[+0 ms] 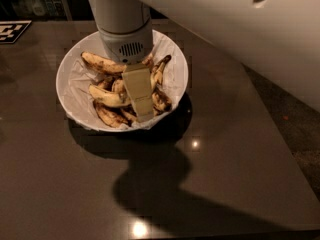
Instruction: Pick banana from white bowl
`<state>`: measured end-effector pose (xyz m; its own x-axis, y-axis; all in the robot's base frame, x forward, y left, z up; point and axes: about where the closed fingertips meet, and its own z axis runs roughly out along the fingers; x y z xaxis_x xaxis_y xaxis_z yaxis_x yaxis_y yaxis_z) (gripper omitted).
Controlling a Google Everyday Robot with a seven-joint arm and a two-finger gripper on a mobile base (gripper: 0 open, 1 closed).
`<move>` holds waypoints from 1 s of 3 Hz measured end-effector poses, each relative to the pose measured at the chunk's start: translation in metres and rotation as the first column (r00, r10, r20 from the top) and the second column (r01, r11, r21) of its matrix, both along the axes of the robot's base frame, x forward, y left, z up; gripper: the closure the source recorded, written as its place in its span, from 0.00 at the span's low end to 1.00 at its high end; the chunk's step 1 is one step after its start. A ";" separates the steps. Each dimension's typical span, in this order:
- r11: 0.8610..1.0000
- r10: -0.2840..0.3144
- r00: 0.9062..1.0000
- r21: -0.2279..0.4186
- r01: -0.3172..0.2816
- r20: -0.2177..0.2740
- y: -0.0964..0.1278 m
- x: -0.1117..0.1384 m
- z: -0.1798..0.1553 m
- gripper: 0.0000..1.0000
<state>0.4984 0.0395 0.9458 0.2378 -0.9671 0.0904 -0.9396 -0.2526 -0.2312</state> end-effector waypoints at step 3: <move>0.999 0.040 0.994 0.019 -0.038 -0.098 0.028 0.006 -0.030 0.24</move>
Offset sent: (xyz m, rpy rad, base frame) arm -0.0095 0.0174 -0.0347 -0.0413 0.1744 0.0355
